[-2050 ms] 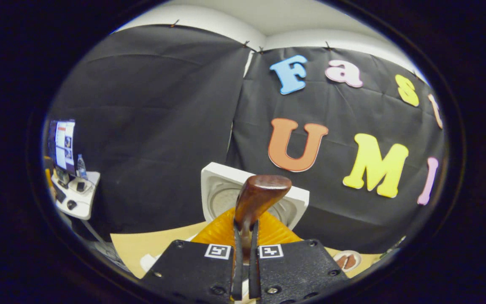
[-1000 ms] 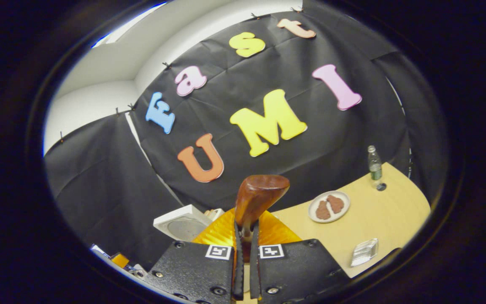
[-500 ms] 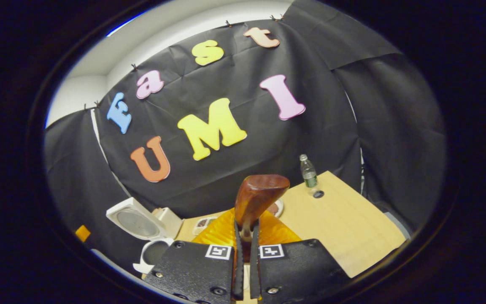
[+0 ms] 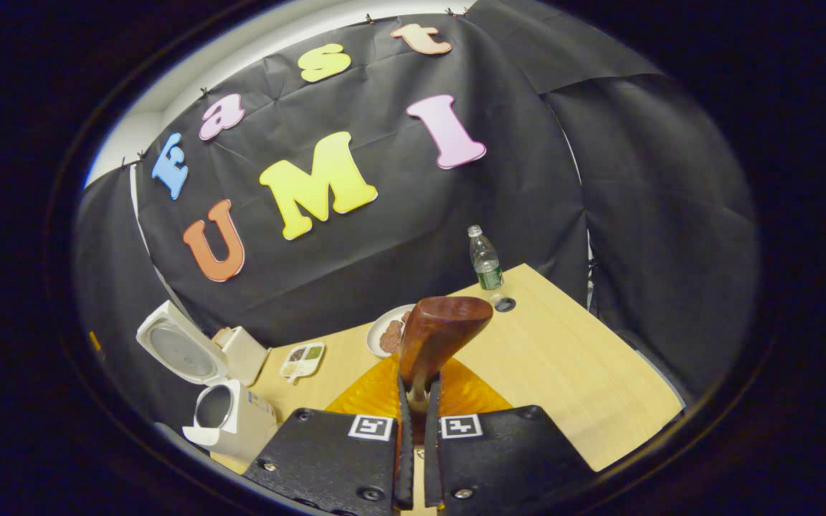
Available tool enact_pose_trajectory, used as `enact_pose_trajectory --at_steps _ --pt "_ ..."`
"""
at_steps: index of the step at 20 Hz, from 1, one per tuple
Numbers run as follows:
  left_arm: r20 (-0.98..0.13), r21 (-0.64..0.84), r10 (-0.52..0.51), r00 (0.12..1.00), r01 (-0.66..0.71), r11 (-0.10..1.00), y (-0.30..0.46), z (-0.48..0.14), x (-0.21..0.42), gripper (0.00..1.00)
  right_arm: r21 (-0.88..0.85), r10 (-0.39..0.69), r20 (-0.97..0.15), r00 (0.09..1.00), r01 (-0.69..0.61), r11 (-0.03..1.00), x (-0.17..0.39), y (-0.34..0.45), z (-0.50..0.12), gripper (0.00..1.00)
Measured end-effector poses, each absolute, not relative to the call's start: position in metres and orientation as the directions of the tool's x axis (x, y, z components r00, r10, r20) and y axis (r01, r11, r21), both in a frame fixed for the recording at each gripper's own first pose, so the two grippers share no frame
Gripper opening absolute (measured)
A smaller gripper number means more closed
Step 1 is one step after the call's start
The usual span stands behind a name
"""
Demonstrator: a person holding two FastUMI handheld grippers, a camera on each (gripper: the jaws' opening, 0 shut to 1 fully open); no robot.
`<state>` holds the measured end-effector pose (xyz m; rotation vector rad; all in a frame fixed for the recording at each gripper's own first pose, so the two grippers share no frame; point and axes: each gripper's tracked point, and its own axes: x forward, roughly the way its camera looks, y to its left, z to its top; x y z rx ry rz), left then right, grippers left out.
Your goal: Close the left gripper, press the button to open the rice cooker; take a wooden spoon from the chopstick holder with the right hand, scoop a spoonful of rice and pour it into the rice cooker, then put the wooden spoon back into the chopstick holder.
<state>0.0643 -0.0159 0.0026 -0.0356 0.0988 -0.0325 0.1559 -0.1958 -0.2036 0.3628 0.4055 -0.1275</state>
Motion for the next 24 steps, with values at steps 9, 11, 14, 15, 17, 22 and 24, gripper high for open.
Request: enact_pose_trajectory --at_steps 9,11,14,15,17,22,24 --pt "-0.150 0.005 0.020 0.989 -0.020 1.000 -0.019 -0.006 0.060 0.94 0.292 -0.026 -0.498 0.867 0.196 0.936 0.171 -0.186 -0.271 0.11" --pt "-0.163 0.006 0.038 0.986 -0.037 0.999 -0.017 -0.010 0.058 0.94 0.294 -0.024 -0.516 0.856 0.203 0.934 0.177 -0.186 -0.287 0.11" --pt "-0.188 0.009 0.064 0.980 -0.063 0.998 -0.012 -0.016 0.055 0.94 0.280 -0.023 -0.534 0.845 0.203 0.938 0.177 -0.186 -0.300 0.11" --pt "-0.193 0.011 0.070 0.979 -0.070 0.998 -0.011 -0.018 0.054 0.94 0.277 -0.023 -0.538 0.842 0.202 0.939 0.177 -0.186 -0.303 0.12" --pt "-0.203 0.014 0.083 0.976 -0.082 0.997 -0.008 -0.020 0.052 0.95 0.275 -0.021 -0.544 0.839 0.203 0.940 0.177 -0.187 -0.309 0.12" --pt "-0.214 0.010 0.090 0.973 -0.090 0.996 -0.008 -0.022 0.051 0.94 0.300 -0.016 -0.532 0.846 0.207 0.931 0.180 -0.187 -0.309 0.20" --pt "-0.211 0.010 0.082 0.974 -0.082 0.997 -0.010 -0.021 0.053 0.95 0.309 0.002 -0.530 0.848 0.191 0.932 0.180 -0.183 -0.304 0.26"
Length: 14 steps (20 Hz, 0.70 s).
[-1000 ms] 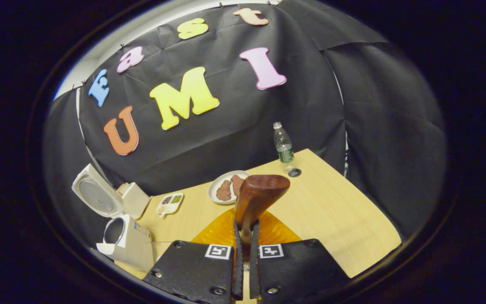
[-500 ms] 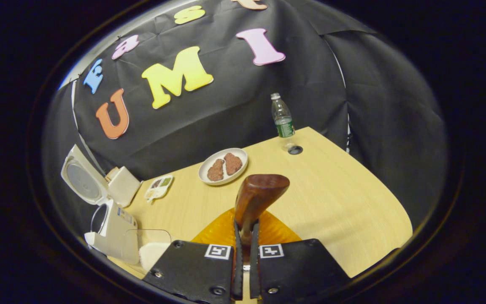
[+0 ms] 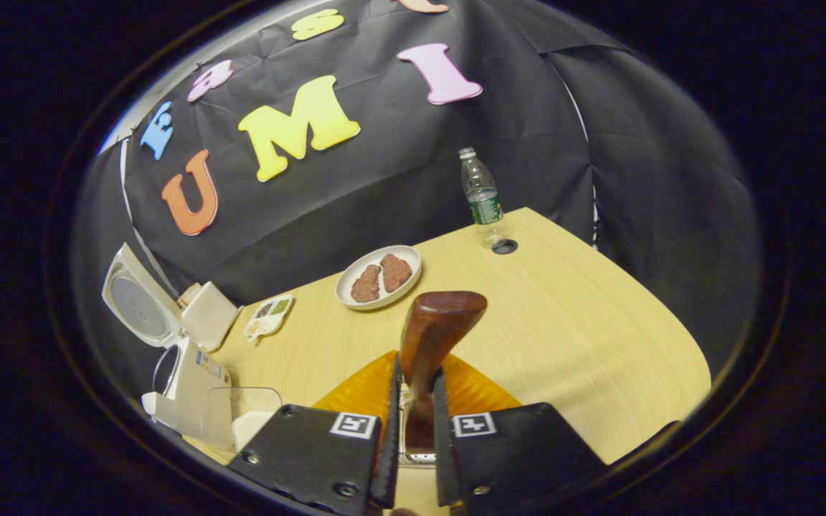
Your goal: Close the left gripper, press the button to open the rice cooker; take a wooden spoon from the chopstick holder with the right hand, scoop a spoonful of rice and pour it into the rice cooker, then put the wooden spoon back into the chopstick holder.
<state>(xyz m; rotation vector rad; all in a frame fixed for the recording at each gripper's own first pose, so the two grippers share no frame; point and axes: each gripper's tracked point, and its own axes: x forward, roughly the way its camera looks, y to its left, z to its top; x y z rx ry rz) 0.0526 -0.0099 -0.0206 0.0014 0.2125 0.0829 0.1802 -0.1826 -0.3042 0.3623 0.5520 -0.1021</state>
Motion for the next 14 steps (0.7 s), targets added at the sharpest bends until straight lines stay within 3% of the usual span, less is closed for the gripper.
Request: enact_pose_trajectory --at_steps 1,2,4,6,14 --pt "-0.206 0.008 0.079 0.975 -0.079 0.997 -0.010 -0.019 0.051 0.95 0.305 0.002 -0.531 0.848 0.188 0.934 0.181 -0.182 -0.303 0.35" --pt "-0.200 0.004 0.076 0.977 -0.076 0.997 -0.010 -0.018 0.052 0.94 0.299 -0.004 -0.530 0.848 0.191 0.935 0.180 -0.184 -0.300 0.55" --pt "-0.191 -0.006 0.067 0.979 -0.069 0.998 -0.009 -0.015 0.055 0.95 0.281 -0.034 -0.525 0.850 0.211 0.936 0.177 -0.192 -0.293 0.82" --pt "-0.188 -0.014 0.063 0.980 -0.067 0.998 -0.004 -0.016 0.057 0.95 0.271 -0.057 -0.520 0.852 0.228 0.935 0.174 -0.199 -0.283 0.96" --pt "-0.123 -0.049 0.029 0.992 -0.035 0.998 0.020 -0.001 0.067 0.95 0.218 -0.169 -0.395 0.903 0.270 0.938 0.143 -0.226 -0.184 0.96"
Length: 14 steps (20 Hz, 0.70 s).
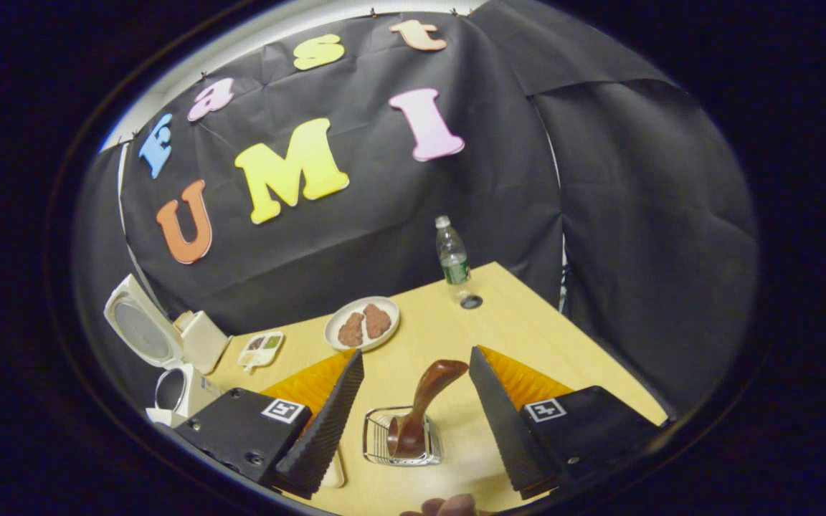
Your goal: Close the left gripper, press the button to open the rice cooker; take a wooden spoon from the chopstick holder with the right hand, scoop a spoonful of rice and pour it into the rice cooker, then put the wooden spoon back into the chopstick holder.
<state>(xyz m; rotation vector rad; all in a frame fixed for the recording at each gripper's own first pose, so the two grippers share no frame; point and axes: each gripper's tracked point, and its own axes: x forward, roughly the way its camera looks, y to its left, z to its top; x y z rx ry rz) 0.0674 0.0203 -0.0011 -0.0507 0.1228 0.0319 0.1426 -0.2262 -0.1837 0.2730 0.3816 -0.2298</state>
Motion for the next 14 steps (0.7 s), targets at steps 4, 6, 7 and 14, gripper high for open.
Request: enact_pose_trajectory --at_steps 4,6,7,14 --pt "-0.091 -0.052 0.022 0.996 -0.027 0.998 0.046 0.006 0.087 0.94 0.157 -0.198 -0.317 0.928 0.257 0.953 0.112 -0.215 -0.125 0.96" --pt "-0.073 -0.046 0.027 0.997 -0.031 0.998 0.064 0.011 0.100 0.95 0.091 -0.226 -0.264 0.938 0.258 0.962 0.096 -0.208 -0.097 1.00" --pt "-0.062 -0.044 0.034 0.998 -0.037 0.998 0.074 0.015 0.108 0.94 0.057 -0.246 -0.235 0.940 0.266 0.962 0.087 -0.205 -0.084 1.00" --pt "-0.032 -0.066 0.040 0.999 -0.042 0.997 0.107 0.056 0.179 0.94 -0.022 -0.325 -0.175 0.929 0.326 0.945 0.036 -0.191 -0.069 0.99"
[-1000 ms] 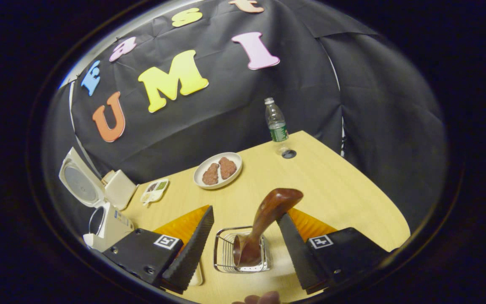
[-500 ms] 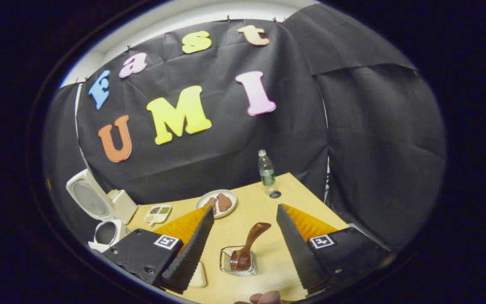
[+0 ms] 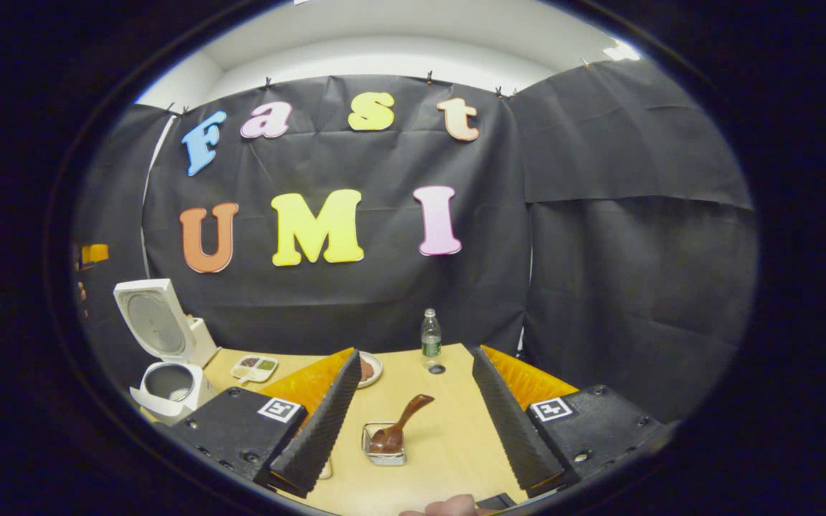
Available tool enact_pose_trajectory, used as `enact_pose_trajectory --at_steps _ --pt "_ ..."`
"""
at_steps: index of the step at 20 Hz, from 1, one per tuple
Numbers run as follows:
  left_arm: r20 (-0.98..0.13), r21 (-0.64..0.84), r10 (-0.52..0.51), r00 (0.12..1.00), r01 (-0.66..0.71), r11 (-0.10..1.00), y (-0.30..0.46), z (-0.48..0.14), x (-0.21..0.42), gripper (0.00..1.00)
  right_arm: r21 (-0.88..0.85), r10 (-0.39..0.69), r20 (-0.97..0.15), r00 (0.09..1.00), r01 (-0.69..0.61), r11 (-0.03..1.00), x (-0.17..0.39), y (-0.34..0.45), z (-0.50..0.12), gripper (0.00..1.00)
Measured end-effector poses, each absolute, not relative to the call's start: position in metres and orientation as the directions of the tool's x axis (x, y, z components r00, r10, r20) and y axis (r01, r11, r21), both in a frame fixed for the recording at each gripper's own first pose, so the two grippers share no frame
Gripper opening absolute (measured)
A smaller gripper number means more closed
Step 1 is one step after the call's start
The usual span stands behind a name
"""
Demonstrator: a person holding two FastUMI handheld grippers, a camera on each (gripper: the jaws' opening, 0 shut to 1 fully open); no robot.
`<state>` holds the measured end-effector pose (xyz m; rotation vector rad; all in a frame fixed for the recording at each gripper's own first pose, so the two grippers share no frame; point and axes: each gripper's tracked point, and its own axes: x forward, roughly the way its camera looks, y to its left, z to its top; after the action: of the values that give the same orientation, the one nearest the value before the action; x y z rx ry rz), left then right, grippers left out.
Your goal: Close the left gripper, press the button to open the rice cooker; take a wooden spoon from the chopstick holder with the right hand, scoop a spoonful of rice and pour it into the rice cooker, then put the wooden spoon back into the chopstick holder.
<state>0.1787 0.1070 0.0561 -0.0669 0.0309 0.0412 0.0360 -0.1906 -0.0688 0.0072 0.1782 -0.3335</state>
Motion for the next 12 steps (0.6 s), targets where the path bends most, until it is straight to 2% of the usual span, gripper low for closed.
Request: enact_pose_trajectory --at_steps 3,7,12 --pt "-0.074 -0.061 0.017 0.997 -0.021 0.998 0.108 0.053 0.217 0.94 -0.030 -0.376 -0.180 0.909 0.376 0.926 0.016 -0.198 -0.071 1.00" --pt "-0.173 -0.050 0.035 0.984 -0.044 0.998 0.118 0.025 0.264 0.95 -0.009 -0.440 -0.210 0.873 0.449 0.894 -0.013 -0.209 -0.084 1.00" --pt "-0.213 -0.025 0.077 0.974 -0.085 0.996 0.141 0.003 0.306 0.94 0.012 -0.514 -0.258 0.818 0.534 0.845 -0.046 -0.222 -0.106 0.99"
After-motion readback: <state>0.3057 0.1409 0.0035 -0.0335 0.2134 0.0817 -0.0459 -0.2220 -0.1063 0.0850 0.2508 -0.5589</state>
